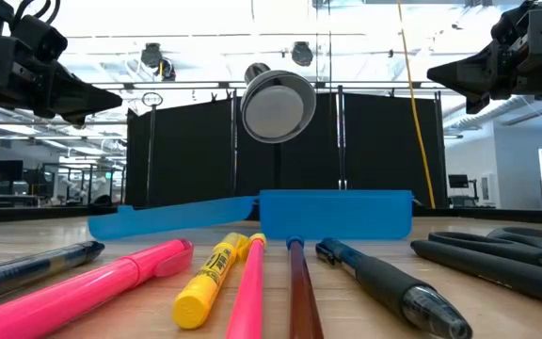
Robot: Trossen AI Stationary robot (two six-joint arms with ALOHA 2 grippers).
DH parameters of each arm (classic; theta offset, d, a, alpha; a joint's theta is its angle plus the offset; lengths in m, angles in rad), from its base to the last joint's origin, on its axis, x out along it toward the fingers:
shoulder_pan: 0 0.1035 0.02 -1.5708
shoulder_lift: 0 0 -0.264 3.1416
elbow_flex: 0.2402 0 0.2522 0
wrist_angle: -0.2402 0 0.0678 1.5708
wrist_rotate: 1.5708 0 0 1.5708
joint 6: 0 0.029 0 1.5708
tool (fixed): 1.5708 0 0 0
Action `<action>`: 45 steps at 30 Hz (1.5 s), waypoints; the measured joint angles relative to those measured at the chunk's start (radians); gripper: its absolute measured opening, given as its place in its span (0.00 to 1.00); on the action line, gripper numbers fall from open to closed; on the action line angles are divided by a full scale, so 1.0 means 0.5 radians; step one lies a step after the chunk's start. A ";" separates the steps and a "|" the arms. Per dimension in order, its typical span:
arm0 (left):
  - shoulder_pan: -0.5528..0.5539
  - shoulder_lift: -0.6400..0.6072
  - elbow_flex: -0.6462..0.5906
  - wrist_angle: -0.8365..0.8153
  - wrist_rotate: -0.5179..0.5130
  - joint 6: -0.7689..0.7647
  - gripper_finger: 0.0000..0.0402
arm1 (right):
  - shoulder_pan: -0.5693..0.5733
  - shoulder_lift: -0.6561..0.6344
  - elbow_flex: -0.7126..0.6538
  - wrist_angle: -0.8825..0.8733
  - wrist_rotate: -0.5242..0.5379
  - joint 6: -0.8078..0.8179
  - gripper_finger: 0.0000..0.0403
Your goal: Pick & place school supplies into a supply box
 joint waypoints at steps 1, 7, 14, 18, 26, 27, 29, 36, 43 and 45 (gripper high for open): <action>-0.001 0.000 0.000 0.000 0.000 0.000 0.10 | 0.000 -0.001 0.000 0.000 0.000 0.000 0.00; -0.001 0.000 0.000 -0.001 0.000 0.000 0.10 | 0.000 -0.001 0.000 0.000 0.000 0.000 0.00; -0.001 0.000 0.000 -0.001 -0.001 0.000 0.10 | 0.000 -0.001 0.000 0.000 0.000 0.000 0.00; 0.000 0.000 0.000 0.000 -0.001 0.000 0.10 | 0.000 0.000 0.000 0.000 0.000 0.001 0.00; 0.000 0.000 0.000 -0.001 0.000 0.000 0.10 | 0.000 -0.001 0.000 0.000 0.000 0.001 0.00; 0.000 0.000 0.000 0.000 0.000 0.000 0.10 | 0.000 0.000 0.000 0.000 0.000 0.001 0.00; -0.001 0.000 0.000 -0.001 -0.001 0.000 0.10 | 0.000 0.000 0.000 0.000 0.000 0.000 0.00; 0.000 0.000 0.000 0.000 -0.001 0.000 0.10 | 0.000 -0.001 0.000 0.000 0.000 0.000 0.00; 0.000 0.001 0.000 0.017 -0.001 0.000 0.10 | 0.000 0.000 0.000 0.000 0.000 0.001 0.00; 0.000 0.000 0.000 0.052 -0.001 -0.001 0.10 | 0.000 -0.001 -0.001 0.000 0.000 0.001 0.00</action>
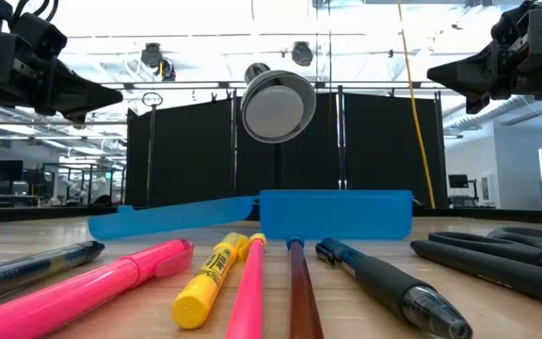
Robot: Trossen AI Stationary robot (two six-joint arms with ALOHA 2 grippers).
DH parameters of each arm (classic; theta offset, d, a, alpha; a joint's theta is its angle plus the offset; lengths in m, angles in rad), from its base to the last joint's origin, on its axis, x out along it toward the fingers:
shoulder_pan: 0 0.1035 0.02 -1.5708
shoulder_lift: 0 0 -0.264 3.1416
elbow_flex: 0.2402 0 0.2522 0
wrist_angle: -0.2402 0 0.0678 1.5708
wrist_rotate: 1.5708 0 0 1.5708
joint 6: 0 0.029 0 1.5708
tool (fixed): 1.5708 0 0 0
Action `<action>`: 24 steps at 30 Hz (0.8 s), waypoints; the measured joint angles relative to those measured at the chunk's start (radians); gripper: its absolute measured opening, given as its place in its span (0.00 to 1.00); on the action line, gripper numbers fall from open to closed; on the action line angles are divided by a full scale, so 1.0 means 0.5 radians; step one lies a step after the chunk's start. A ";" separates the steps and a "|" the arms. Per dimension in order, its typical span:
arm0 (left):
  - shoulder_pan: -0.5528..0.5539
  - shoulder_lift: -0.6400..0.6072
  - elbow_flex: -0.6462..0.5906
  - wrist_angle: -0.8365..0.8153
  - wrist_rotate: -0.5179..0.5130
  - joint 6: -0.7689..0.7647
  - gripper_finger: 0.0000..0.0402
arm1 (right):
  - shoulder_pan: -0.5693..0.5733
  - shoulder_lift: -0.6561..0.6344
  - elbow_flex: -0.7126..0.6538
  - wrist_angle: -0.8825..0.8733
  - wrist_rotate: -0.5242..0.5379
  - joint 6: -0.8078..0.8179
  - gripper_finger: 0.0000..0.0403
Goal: Pick & place school supplies into a supply box
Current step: Put the left black pen into the blue supply box
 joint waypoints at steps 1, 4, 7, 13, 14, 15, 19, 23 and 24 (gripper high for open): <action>-0.001 0.000 0.000 0.007 0.000 0.000 0.10 | 0.000 0.000 0.001 0.001 -0.001 0.000 0.00; 0.000 0.000 0.000 0.021 0.000 -0.001 0.10 | 0.000 0.000 0.001 0.001 -0.001 0.000 0.00; -0.001 0.000 0.000 0.045 0.000 -0.051 0.10 | 0.000 0.000 0.000 0.001 0.000 0.000 0.00; 0.000 0.000 0.000 0.143 -0.013 -0.146 0.10 | 0.000 0.001 0.000 0.001 -0.001 0.000 0.00; -0.001 0.000 0.000 0.163 -0.012 -0.154 0.10 | 0.000 0.000 0.000 0.001 0.000 0.000 0.00; -0.001 0.000 0.000 0.170 -0.007 -0.180 0.10 | 0.000 0.001 0.000 0.001 0.000 0.000 0.00; -0.001 0.000 0.000 0.181 0.013 -0.288 0.10 | 0.000 0.000 0.000 0.001 -0.001 0.000 0.00; -0.001 0.001 -0.001 0.266 0.020 -0.465 0.10 | 0.000 0.001 0.000 0.001 -0.001 0.000 0.00; -0.001 0.010 -0.001 0.266 0.055 -0.497 0.10 | 0.000 0.001 0.001 0.001 -0.001 0.000 0.00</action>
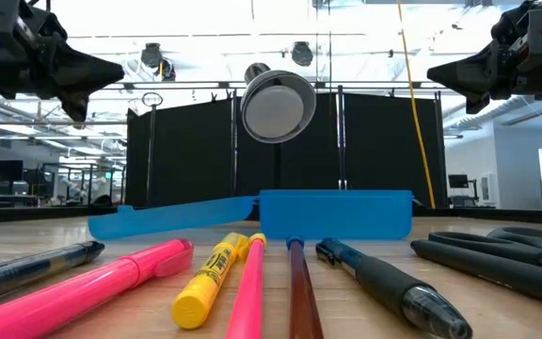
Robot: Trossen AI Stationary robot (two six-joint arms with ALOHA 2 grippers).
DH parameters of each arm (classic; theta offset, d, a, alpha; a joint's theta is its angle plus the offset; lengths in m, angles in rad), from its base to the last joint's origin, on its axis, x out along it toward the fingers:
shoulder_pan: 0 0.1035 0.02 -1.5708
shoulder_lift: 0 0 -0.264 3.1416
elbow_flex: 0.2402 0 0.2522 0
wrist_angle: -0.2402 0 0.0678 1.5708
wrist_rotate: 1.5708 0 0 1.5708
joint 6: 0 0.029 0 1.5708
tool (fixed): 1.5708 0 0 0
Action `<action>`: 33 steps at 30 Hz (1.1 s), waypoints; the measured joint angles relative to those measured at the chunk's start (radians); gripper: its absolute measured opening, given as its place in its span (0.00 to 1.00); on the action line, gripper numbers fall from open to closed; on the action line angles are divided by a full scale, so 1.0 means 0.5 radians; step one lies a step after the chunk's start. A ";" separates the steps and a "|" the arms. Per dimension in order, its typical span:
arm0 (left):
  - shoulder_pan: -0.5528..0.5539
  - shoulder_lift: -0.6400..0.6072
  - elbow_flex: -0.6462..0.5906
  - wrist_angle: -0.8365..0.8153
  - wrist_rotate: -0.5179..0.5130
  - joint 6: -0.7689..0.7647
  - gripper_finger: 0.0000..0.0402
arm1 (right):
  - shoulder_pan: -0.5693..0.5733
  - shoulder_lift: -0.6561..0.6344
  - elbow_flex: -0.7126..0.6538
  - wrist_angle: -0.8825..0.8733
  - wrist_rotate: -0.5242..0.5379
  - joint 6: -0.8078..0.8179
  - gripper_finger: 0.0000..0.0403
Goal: Pick & place school supplies into a supply box
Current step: Put the left black pen into the blue supply box
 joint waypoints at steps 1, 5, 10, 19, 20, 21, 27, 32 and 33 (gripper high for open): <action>-0.003 0.014 0.000 -0.006 0.052 -0.031 0.10 | 0.000 0.000 -0.001 0.000 -0.001 0.000 0.00; -0.067 0.136 0.000 0.023 0.112 -0.221 0.10 | 0.000 0.000 0.000 0.002 0.000 -0.001 0.00; -0.254 0.439 0.000 0.236 0.072 -0.415 0.10 | 0.000 -0.001 0.000 0.016 0.001 -0.047 0.00; -0.842 1.254 0.414 0.341 -0.514 -0.622 0.10 | 0.000 -0.001 -0.001 0.016 0.000 -0.060 0.00; -0.910 1.369 0.513 0.326 -0.574 -0.623 0.10 | 0.001 -0.001 -0.001 0.015 0.001 -0.060 0.00; -0.976 1.488 0.623 0.295 -0.627 -0.624 0.10 | 0.000 -0.001 0.000 0.015 0.000 -0.060 0.00; -1.222 2.105 1.364 -0.411 -0.947 -0.974 0.10 | 0.000 0.000 0.000 0.045 0.000 -0.060 0.00; -1.287 2.527 1.927 -1.139 -1.020 -1.709 0.10 | 0.000 0.000 -0.001 0.083 0.000 -0.060 0.00; -1.290 2.607 2.022 -1.265 -0.992 -1.879 0.10 | 0.001 0.000 0.000 0.083 0.001 -0.061 0.00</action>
